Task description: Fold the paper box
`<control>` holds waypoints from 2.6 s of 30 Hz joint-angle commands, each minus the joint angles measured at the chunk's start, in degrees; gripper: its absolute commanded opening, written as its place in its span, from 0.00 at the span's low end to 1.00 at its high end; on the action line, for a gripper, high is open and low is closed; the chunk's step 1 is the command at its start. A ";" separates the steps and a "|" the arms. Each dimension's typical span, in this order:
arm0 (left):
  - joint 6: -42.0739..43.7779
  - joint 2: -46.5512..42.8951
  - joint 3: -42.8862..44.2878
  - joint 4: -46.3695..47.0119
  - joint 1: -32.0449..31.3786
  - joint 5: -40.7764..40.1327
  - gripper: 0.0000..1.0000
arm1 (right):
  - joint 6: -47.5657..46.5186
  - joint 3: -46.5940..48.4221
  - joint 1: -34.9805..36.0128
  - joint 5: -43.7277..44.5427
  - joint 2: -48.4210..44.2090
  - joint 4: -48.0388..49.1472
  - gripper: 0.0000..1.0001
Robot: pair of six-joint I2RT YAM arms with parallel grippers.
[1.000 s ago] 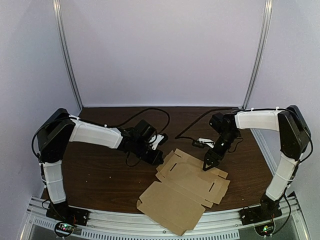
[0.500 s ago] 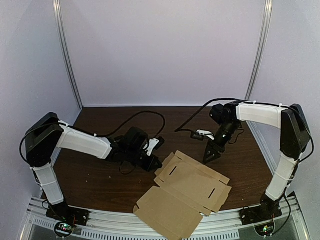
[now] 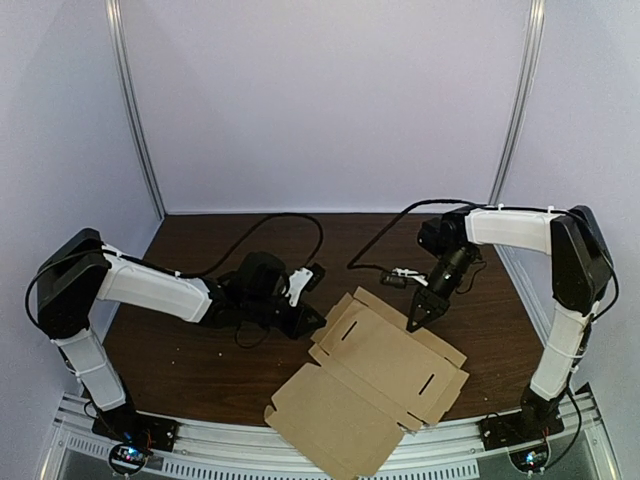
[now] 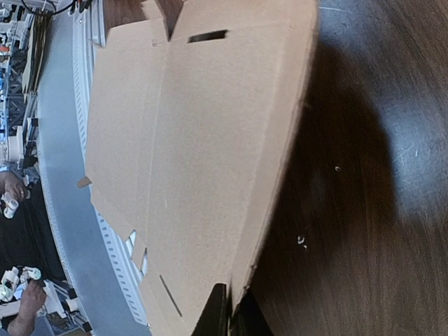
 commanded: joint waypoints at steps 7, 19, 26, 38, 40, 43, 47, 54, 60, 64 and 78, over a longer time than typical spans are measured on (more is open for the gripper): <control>-0.67 -0.69 -1.06 3.96 -0.06 -2.01 0.00 | 5.27 -0.83 0.74 5.13 -5.20 6.34 0.00; -4.33 -1.45 -2.27 10.97 -0.02 1.25 0.17 | 9.17 0.20 7.33 26.46 -8.89 12.54 0.00; -4.09 -8.43 -5.59 5.69 0.15 -2.24 0.37 | 7.54 0.09 10.92 38.41 -9.24 15.05 0.00; -6.39 -11.14 -11.34 3.37 7.70 -6.49 0.47 | 0.17 -6.27 19.56 55.67 -10.11 29.99 0.00; -6.20 -7.58 -9.34 4.17 7.93 -5.74 0.47 | -2.08 -8.22 20.90 57.30 -11.01 33.51 0.00; -5.72 -2.23 -5.97 6.18 8.02 -1.60 0.46 | -6.04 -11.04 22.03 57.09 -12.89 37.00 0.00; -7.56 3.09 -4.77 15.10 7.83 7.92 0.46 | -9.77 -16.95 22.40 58.51 -16.39 45.40 0.00; -7.95 6.28 -4.25 22.48 5.98 15.21 0.48 | -14.04 -24.04 23.33 62.47 -17.58 57.27 0.00; -8.22 7.35 -4.89 24.35 5.63 15.61 0.49 | -18.18 -29.89 23.63 63.49 -17.90 67.78 0.00; -8.78 7.59 -5.18 24.68 5.66 15.29 0.49 | -18.43 -31.67 23.62 63.91 -18.21 70.54 0.03; -14.06 4.06 -4.18 12.27 4.88 5.63 0.47 | -3.33 -20.26 22.06 54.66 -12.77 45.42 0.00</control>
